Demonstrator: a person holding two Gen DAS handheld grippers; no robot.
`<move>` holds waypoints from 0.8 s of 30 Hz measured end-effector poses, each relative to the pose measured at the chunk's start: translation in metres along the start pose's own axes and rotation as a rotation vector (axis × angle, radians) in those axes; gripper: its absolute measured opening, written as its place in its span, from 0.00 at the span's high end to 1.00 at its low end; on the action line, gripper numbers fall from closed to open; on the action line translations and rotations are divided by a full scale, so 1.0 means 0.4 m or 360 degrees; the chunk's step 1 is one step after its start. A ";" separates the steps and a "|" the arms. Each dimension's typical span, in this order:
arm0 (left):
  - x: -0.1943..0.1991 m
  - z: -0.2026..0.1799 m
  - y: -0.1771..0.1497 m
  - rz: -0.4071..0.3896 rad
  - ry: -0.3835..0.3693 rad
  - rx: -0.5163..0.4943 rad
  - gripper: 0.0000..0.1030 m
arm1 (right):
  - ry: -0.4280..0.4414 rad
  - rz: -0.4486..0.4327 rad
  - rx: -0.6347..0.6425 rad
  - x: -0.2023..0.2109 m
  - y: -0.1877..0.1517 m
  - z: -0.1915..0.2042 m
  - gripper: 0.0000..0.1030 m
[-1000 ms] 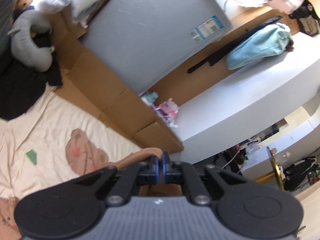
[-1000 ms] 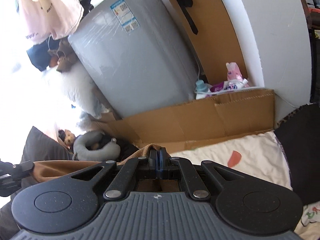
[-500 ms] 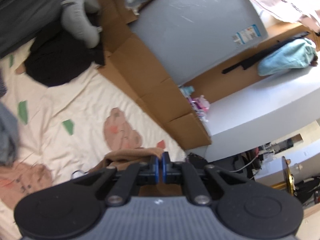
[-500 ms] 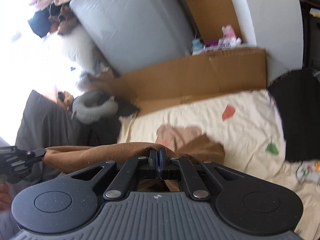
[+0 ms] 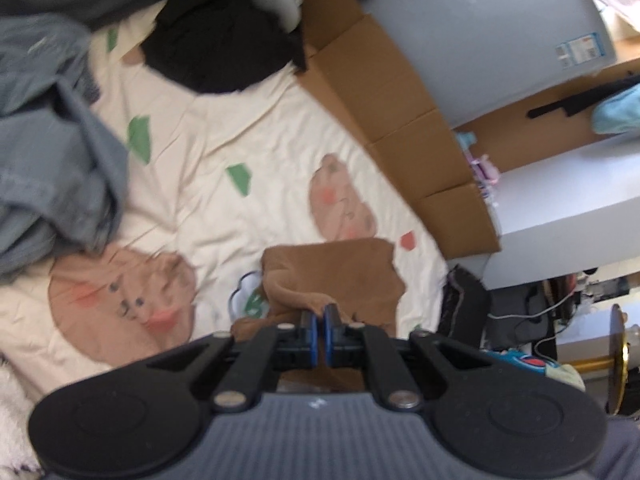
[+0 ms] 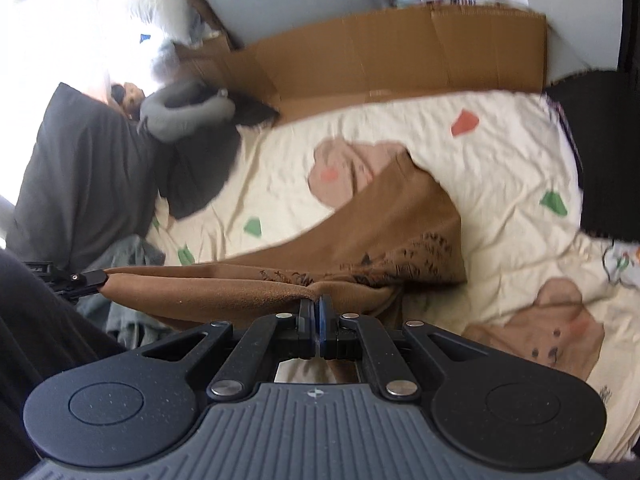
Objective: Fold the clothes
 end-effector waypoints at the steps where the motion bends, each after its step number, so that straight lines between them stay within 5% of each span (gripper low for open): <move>1: -0.007 0.016 -0.005 0.0008 0.0034 0.0002 0.96 | 0.0002 0.0017 -0.0020 -0.003 -0.010 -0.003 0.99; 9: -0.023 0.160 -0.006 0.0025 0.0315 0.0092 0.96 | -0.0064 -0.0020 -0.0127 0.026 -0.007 -0.066 0.97; 15: 0.009 0.213 0.029 -0.0035 0.0402 0.0145 0.96 | -0.0110 -0.0076 -0.0159 0.062 0.032 -0.109 0.93; 24: 0.056 0.290 0.058 -0.0049 0.0606 0.0160 0.94 | -0.0143 -0.0102 0.0009 0.128 0.177 -0.121 0.81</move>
Point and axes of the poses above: each gripper's, at about its wrist camera, not at the fingertips, and x roughly against the way its jaws point, z to its left, y to its top, the point moved 8 cm from there along -x, roughly the way its jaws point, and after that the axes turned 12 degrees about y, right-handed, at the moved point
